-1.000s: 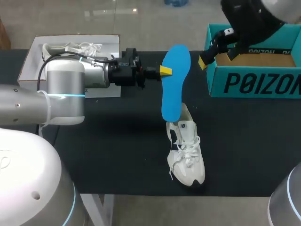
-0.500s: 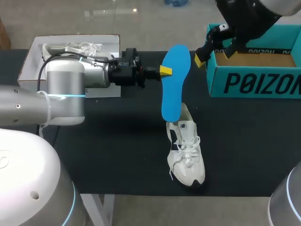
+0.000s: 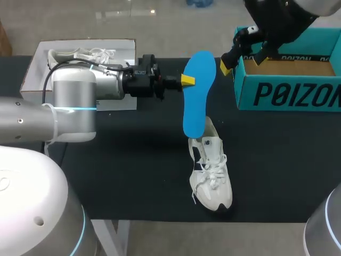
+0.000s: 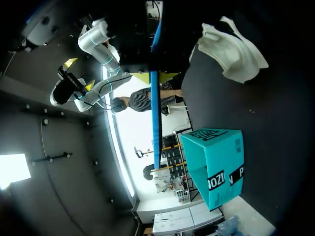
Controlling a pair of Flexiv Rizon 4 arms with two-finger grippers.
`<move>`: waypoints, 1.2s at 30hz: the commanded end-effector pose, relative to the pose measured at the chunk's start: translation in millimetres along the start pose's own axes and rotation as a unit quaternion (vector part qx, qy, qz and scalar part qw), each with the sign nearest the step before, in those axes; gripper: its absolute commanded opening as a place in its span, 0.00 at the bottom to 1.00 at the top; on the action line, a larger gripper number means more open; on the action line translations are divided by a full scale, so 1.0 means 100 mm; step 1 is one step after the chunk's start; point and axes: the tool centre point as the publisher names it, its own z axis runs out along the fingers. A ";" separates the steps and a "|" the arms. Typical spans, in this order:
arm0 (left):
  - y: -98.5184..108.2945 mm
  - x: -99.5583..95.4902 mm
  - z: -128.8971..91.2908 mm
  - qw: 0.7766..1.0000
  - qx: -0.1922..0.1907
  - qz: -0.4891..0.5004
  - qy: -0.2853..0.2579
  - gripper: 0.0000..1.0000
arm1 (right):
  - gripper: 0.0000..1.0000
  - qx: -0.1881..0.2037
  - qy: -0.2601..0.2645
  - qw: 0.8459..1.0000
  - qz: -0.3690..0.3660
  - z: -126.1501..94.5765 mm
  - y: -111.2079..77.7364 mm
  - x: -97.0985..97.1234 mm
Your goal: Take the shoe out of the shoebox, open the shoe tongue, remove and reinsert the insole, then place the shoe into the shoebox
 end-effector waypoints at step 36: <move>0.62 0.43 -0.41 0.861 -0.020 0.508 0.014 0.00 | 1.00 0.002 0.000 1.000 0.001 0.02 0.02 0.00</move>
